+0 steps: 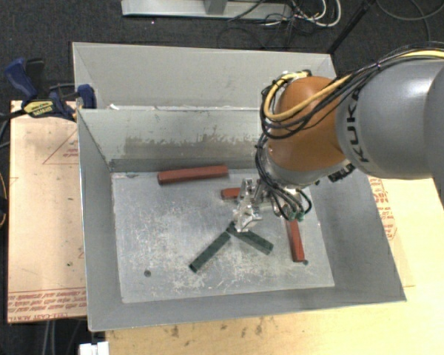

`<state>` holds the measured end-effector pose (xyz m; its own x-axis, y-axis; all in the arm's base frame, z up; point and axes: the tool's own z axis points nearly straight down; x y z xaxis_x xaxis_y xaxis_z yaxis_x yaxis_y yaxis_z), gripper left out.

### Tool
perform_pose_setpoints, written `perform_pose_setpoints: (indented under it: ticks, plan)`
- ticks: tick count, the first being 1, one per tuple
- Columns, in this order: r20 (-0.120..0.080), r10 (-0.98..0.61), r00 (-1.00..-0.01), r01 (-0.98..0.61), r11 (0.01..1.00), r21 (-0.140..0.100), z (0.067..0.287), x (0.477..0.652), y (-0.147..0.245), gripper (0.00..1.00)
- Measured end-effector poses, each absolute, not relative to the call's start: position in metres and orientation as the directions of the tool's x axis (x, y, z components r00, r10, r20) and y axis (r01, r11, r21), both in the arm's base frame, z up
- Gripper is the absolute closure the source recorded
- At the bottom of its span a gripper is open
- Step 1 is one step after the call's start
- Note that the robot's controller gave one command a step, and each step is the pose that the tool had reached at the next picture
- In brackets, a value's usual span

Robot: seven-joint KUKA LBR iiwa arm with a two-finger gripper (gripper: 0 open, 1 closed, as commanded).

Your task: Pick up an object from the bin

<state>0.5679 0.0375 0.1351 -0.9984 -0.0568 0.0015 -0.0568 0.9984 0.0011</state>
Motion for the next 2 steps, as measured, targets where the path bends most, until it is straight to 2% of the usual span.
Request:
perform_pose_setpoints:
  ticks: [1,2]
  plan:
    - [-0.002,-0.053,-0.999,-0.053,0.999,0.000,0.180,0.567,0.034,1.00]
    - [-0.001,-0.052,-0.999,-0.052,0.999,0.001,0.180,0.582,0.037,0.00]
